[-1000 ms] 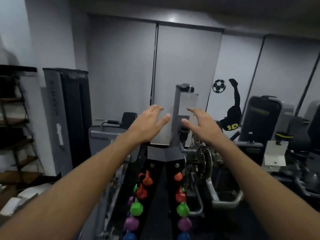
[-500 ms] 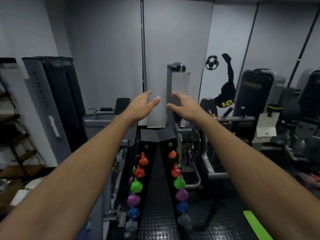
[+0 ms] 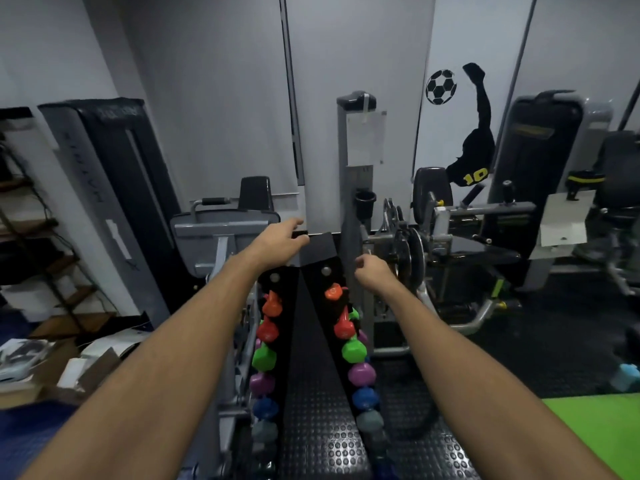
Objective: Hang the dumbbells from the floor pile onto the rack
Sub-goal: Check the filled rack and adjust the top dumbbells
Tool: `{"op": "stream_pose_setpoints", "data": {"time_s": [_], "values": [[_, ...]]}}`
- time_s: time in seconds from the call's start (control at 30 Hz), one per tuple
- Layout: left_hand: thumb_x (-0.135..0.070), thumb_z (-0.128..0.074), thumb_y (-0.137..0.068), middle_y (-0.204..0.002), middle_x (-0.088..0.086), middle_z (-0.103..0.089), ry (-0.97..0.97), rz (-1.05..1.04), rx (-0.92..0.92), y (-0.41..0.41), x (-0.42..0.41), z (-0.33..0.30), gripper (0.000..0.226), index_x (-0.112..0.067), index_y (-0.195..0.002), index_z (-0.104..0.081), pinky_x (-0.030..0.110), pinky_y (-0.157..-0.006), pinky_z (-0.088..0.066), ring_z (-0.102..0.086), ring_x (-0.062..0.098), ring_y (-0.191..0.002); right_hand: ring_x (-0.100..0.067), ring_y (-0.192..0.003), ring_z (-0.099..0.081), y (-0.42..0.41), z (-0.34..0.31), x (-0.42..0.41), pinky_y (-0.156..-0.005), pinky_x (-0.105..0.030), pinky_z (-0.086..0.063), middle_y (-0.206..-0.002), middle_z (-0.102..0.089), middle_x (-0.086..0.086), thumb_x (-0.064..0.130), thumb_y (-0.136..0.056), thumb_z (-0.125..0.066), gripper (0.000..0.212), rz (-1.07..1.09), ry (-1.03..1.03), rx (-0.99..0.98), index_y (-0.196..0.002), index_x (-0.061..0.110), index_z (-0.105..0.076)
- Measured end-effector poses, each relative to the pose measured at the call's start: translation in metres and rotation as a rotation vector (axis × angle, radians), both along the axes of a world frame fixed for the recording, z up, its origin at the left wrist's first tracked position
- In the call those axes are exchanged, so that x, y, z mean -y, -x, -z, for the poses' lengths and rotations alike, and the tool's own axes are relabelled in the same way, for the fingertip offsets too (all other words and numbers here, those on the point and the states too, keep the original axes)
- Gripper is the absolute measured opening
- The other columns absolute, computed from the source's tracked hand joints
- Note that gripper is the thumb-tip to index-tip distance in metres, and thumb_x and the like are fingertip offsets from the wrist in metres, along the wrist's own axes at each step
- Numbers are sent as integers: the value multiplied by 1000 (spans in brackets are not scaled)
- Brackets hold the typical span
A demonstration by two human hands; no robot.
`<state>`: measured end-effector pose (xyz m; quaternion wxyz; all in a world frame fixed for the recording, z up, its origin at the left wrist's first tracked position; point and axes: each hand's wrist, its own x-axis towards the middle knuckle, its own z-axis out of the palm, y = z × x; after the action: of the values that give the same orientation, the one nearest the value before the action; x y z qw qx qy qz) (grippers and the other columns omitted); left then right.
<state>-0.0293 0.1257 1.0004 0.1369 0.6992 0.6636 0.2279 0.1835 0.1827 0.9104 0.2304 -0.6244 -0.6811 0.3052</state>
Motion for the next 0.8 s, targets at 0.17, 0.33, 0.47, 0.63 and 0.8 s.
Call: {"op": "stream_pose_setpoints", "data": {"time_s": [0.17, 0.33, 0.47, 0.63, 0.8], "values": [[-23, -55, -104, -146, 11, -57, 16, -36, -39, -16, -12, 17, 53, -16, -156, -41, 31, -97, -45, -61, 23, -120, -21, -104, -67, -1, 41, -17, -79, -28, -56, -111, -72, -6, 9, -82, -81, 42, -161, 130, -130, -123, 9, -70], [-33, -67, -99, -158, 7, -47, 32, -66, -109, -14, -23, 32, 67, -15, -157, -39, 36, -117, -37, -46, 24, -143, -19, -100, -70, 10, 60, -25, -86, -31, -56, -102, -74, 1, 31, -82, -85, 25, -265, 116, -181, -102, 22, -73], [-41, -68, -97, -160, 8, -43, 68, -125, -102, 0, -27, 43, 72, -16, -158, -37, 46, -120, -38, -44, 26, -145, -19, -100, -71, 16, 74, -35, -95, -42, -56, -102, -75, 4, 42, -76, -84, 20, -247, 72, -171, -83, 34, -68], [-47, -71, -94, -157, 8, -46, 64, -140, -97, 11, -24, 52, 79, -15, -158, -37, 47, -118, -40, -47, 26, -141, -21, -100, -70, 15, 75, -25, -91, -40, -57, -104, -75, 1, 22, -77, -80, 25, -210, -22, -231, -100, 25, -72], [-68, -85, -68, -165, 7, -31, 24, -153, 59, 35, -18, 61, 127, -19, -163, -17, 49, -123, -33, -37, 27, -148, -16, -97, -65, 13, 86, -13, -86, -33, -52, -105, -69, 2, 19, -80, -82, 28, -164, -144, -360, -105, 21, -70]]}}
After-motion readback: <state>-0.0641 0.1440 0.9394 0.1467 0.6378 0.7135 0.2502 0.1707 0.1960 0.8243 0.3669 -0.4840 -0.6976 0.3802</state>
